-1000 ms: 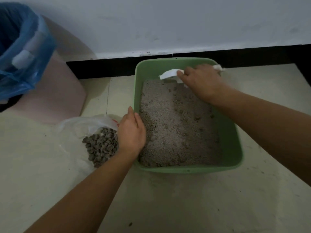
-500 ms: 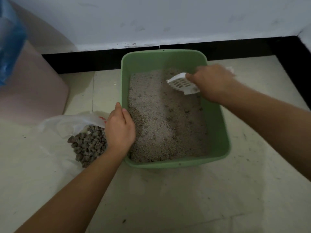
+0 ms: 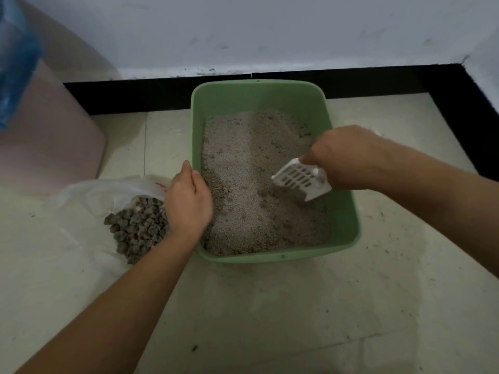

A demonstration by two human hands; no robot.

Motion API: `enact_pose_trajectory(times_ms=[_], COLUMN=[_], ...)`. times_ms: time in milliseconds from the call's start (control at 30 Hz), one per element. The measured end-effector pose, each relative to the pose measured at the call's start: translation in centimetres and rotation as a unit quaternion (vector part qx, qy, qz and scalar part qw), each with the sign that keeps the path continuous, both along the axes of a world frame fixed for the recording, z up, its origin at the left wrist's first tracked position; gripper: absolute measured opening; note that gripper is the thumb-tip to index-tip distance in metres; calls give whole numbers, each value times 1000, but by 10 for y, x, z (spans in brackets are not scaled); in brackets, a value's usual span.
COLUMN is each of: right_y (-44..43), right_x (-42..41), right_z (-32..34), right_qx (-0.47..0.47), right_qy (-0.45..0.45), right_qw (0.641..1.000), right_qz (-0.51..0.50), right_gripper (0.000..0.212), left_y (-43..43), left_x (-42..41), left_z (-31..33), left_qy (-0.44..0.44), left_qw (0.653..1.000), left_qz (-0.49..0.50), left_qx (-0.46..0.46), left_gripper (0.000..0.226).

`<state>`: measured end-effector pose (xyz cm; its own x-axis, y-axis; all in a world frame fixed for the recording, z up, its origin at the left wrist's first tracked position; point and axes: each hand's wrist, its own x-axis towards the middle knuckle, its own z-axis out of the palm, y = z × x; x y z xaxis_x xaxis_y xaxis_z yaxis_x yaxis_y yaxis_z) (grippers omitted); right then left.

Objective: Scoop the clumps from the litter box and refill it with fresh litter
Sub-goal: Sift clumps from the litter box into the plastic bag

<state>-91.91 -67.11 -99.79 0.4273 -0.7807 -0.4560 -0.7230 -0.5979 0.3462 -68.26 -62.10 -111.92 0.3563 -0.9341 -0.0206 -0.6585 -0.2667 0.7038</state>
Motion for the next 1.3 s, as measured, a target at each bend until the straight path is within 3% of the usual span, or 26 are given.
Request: enact_pose_trajectory(times_ms=[133, 300, 433, 600, 667, 800, 967, 1033, 1200, 1300], right_y=[-7, 8, 14, 9, 7, 11, 24, 24, 28, 36], right_x=[9, 11, 11, 38, 48, 41, -15, -23, 16, 36], right_z=[-7, -3, -2, -23, -31, -36, -2, 9, -25, -43], right_qx=[-61, 9, -21, -68, -81, -29, 76, 71, -37, -25], right_qy=[-55, -55, -88, -134, -144, -154, -118, -101, -204, -179], right_qw=[996, 993, 991, 982, 975, 966, 979, 983, 946, 932], right_qz=[31, 107, 103, 116, 148, 205, 149, 138, 247, 314], right_gripper=[51, 51, 58, 44, 40, 35, 38, 39, 42, 31], left_y=[1, 1, 1, 3, 3, 4, 3, 3, 4, 5], left_x=[-1, 1, -1, -1, -1, -3, -2, -2, -4, -3], left_z=[2, -3, -1, 6, 7, 9, 9, 10, 13, 13], left_qy=[19, 103, 144, 171, 179, 181, 170, 179, 234, 238], left_qw=[1000, 994, 987, 982, 980, 979, 981, 979, 964, 963], left_qz=[7, 41, 64, 80, 84, 97, 89, 93, 122, 125], left_qx=[3, -19, -33, -12, -6, 2, -7, -2, 16, 15], left_gripper=[46, 57, 53, 76, 71, 73, 68, 73, 91, 90])
